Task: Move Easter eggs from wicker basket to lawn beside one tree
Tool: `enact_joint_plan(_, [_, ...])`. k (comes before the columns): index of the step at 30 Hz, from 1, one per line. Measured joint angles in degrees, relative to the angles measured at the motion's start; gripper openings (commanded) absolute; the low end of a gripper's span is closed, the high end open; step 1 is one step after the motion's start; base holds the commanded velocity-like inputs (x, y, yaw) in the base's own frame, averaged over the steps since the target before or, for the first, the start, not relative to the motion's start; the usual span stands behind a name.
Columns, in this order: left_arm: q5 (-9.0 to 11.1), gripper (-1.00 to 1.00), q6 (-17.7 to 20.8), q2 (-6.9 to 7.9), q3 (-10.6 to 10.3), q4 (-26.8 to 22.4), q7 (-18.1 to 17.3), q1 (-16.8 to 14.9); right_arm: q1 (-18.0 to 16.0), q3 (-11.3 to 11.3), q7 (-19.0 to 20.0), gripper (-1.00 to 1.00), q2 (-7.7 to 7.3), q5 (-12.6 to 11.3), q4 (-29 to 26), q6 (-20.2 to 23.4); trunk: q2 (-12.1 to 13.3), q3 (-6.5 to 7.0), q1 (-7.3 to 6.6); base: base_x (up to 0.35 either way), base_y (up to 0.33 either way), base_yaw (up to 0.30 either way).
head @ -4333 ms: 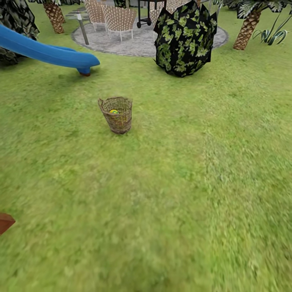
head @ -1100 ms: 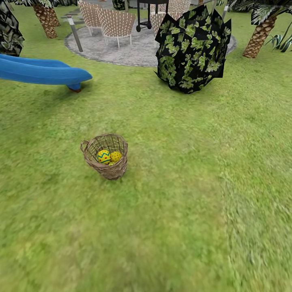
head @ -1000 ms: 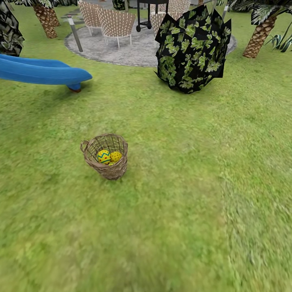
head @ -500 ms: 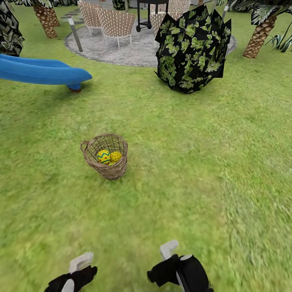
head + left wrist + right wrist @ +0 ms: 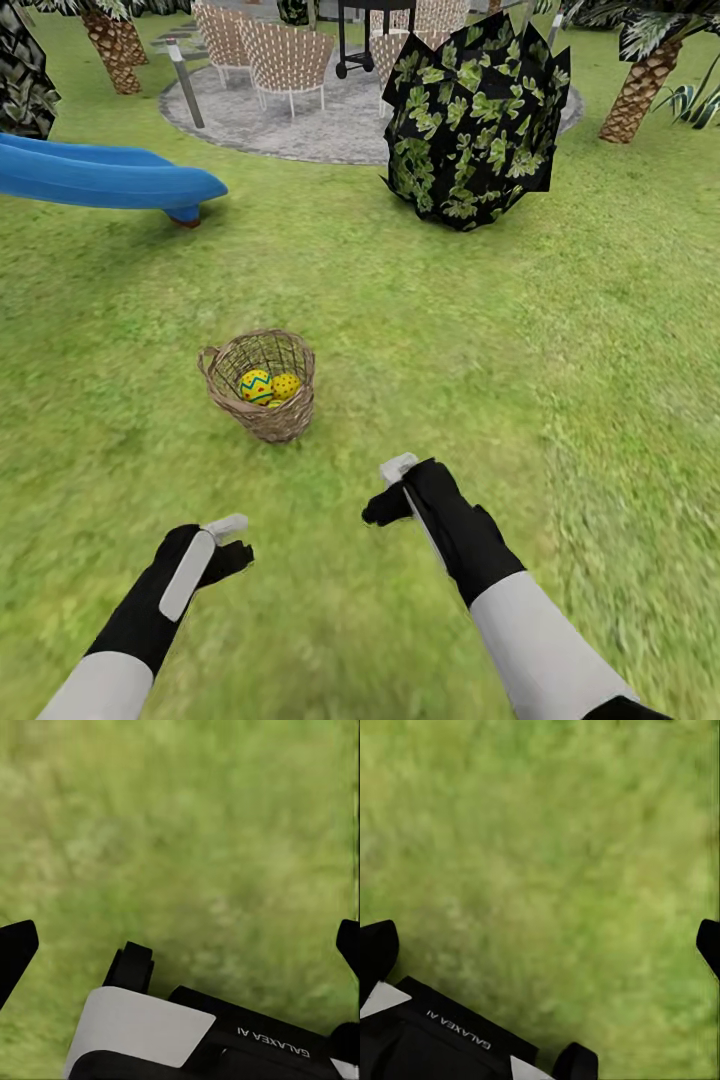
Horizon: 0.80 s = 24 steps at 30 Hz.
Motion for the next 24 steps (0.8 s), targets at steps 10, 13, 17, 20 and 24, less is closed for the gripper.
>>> enact_joint_plan(10, [6.67,1.00,5.90,0.58,0.03,-3.87,7.96,-6.56,-16.59,-0.07,-0.05,1.00,0.01,-7.93,13.47,0.07,0.00,0.00,0.00,0.000,0.000,0.000])
enact_joint_plan(13, [8.26,1.00,6.06,0.60,0.02,-4.66,8.22,-7.43,-19.24,-0.11,-0.18,1.00,0.01,-8.72,16.02,0.07,0.00,0.00,0.00,0.000,0.000,0.000])
enact_joint_plan(17, [11.02,1.00,6.35,1.52,0.32,-6.50,10.33,-9.93,-23.88,-0.27,-0.22,1.00,0.01,-8.91,19.14,0.07,0.00,0.00,0.00,0.000,0.000,0.000])
enact_joint_plan(20, [15.00,1.00,6.52,2.15,1.15,-6.90,13.63,-12.14,-27.97,-0.33,-0.16,1.00,0.01,-9.89,23.12,0.07,0.00,0.00,0.00,0.000,0.000,0.000])
enact_joint_plan(24, [26.98,1.00,6.62,5.08,1.80,-7.32,21.05,-16.81,-33.54,-0.35,0.13,1.00,0.01,-13.83,26.87,0.06,0.00,0.00,0.00,0.000,0.000,0.000])
